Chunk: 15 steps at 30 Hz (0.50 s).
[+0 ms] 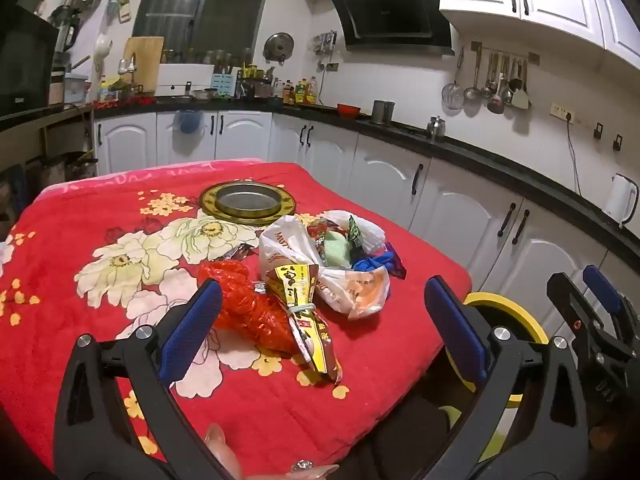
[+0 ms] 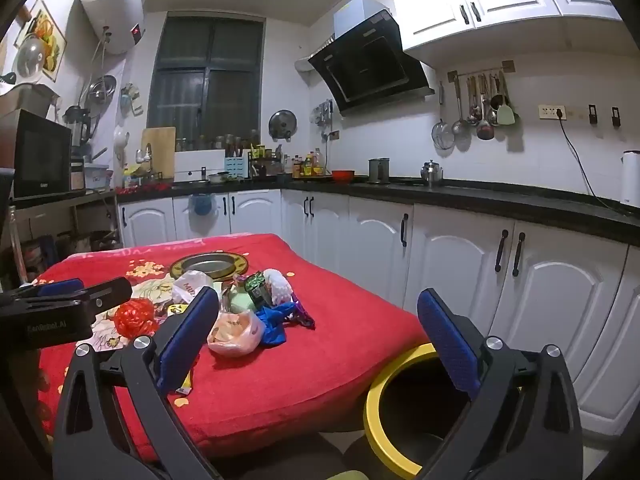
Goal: Collect trash
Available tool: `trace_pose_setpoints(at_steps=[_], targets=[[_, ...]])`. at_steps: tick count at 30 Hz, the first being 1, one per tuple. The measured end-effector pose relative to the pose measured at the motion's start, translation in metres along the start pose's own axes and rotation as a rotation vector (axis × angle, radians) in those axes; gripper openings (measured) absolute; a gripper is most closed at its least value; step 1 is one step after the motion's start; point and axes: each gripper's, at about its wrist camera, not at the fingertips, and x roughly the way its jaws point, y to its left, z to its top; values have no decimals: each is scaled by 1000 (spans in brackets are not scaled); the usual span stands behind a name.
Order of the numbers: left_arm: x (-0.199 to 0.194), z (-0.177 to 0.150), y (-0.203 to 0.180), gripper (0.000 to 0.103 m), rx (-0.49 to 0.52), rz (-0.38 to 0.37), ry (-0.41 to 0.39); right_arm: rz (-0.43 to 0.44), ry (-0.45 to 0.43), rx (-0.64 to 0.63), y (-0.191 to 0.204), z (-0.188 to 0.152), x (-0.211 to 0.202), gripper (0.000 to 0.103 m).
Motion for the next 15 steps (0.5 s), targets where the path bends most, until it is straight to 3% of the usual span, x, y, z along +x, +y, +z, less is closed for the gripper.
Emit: trace_pose_setpoints(at_steps=[15], targets=[[-2,12,-8,93,17,4,-10,0,1,3,0,0,-1,97]])
